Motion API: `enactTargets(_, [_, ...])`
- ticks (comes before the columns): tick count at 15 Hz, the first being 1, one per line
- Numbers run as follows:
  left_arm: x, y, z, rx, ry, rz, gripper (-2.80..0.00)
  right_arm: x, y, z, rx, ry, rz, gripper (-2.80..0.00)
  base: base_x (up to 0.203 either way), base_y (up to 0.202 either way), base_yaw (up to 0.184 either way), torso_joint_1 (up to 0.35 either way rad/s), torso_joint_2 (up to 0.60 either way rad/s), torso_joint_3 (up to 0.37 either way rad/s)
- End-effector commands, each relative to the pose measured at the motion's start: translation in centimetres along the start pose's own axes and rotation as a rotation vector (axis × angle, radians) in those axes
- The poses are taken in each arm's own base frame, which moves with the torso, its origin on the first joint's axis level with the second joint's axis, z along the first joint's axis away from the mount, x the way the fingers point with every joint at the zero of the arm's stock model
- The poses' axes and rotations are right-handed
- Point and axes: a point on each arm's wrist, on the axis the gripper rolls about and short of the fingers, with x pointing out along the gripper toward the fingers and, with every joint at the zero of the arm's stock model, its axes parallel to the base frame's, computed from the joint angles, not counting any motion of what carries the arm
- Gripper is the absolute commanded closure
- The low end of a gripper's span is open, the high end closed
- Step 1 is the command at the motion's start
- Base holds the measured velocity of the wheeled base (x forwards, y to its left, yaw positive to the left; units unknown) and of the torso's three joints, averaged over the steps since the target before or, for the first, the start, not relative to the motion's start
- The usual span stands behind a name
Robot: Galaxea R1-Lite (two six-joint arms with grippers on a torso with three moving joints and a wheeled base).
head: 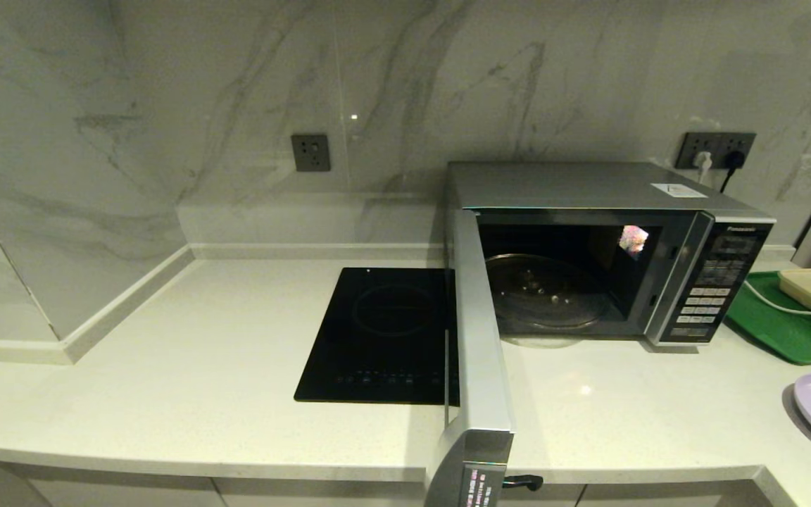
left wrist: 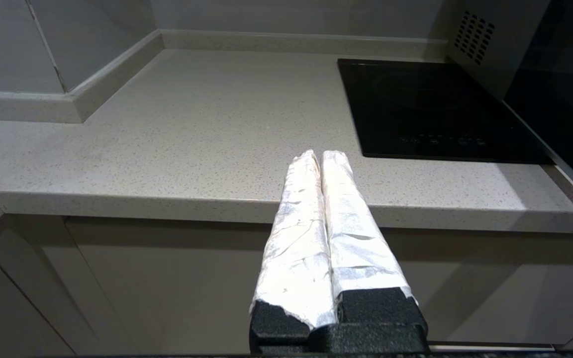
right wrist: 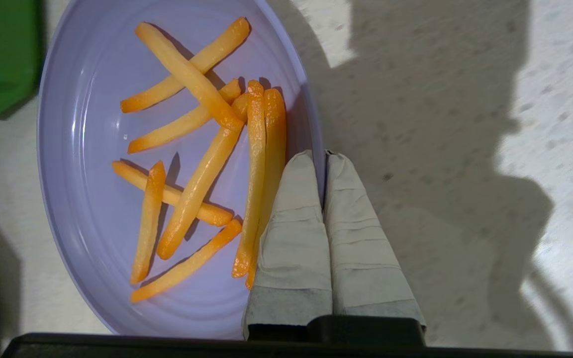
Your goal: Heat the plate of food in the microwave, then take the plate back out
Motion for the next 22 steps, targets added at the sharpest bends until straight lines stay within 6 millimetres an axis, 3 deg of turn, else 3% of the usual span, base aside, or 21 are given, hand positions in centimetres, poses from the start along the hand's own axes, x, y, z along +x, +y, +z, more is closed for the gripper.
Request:
enactTargets(1, [0.0, 0.0, 0.0, -0.001, 0.0, 0.001, 0.0, 1.1, -1.1, -0.2, -0.006, 0.008, -0.018, 0.0, 0.0, 0.0, 0.0, 0.0, 0.0, 0.0])
enactTargets(2, [0.0, 0.0, 0.0, -0.001, 0.0, 0.0, 0.0, 1.2, -1.2, -0.2, -0.013, 0.006, -0.019, 0.0, 0.0, 0.0, 0.0, 0.0, 0.0, 0.0])
enactTargets(3, [0.0, 0.0, 0.0, -0.002, 0.0, 0.0, 0.0, 1.3, -1.2, -0.2, -0.016, 0.009, -0.021, -2.8, 0.0, 0.0, 0.0, 0.0, 0.0, 0.0])
enactTargets(7, [0.0, 0.0, 0.0, -0.002, 0.0, 0.0, 0.0, 0.9, -1.5, 0.0, -0.009, 0.002, -0.023, -2.8, 0.0, 0.0, 0.0, 0.0, 0.0, 0.0])
enactTargets(10, [0.0, 0.0, 0.0, -0.002, 0.0, 0.0, 0.0, -0.8, -1.2, 1.0, -0.007, -0.048, -0.002, -2.8, 0.0, 0.0, 0.0, 0.0, 0.0, 0.0])
enactTargets(14, [0.0, 0.0, 0.0, -0.002, 0.0, 0.001, 0.0, -5.5, 0.1, 2.0, -0.021, -0.108, 0.049, -2.8, 0.0, 0.0, 0.0, 0.0, 0.0, 0.0])
enactTargets(18, [0.0, 0.0, 0.0, -0.002, 0.0, 0.0, 0.0, -10.7, 1.0, 1.3, -0.065, -0.06, 0.114, -2.8, 0.0, 0.0, 0.0, 0.0, 0.0, 0.0])
enactTargets(19, [0.0, 0.0, 0.0, -0.001, 0.0, 0.0, 0.0, -12.0, 1.1, 0.8, -0.089, -0.036, 0.14, 0.0, 0.0, 0.0, 0.0, 0.0, 0.0, 0.0])
enactTargets(22, [0.0, 0.0, 0.0, -0.001, 0.0, 0.001, 0.0, -16.8, 1.0, -1.4, -0.195, 0.069, 0.217, 0.0, 0.0, 0.0, 0.0, 0.0, 0.0, 0.0])
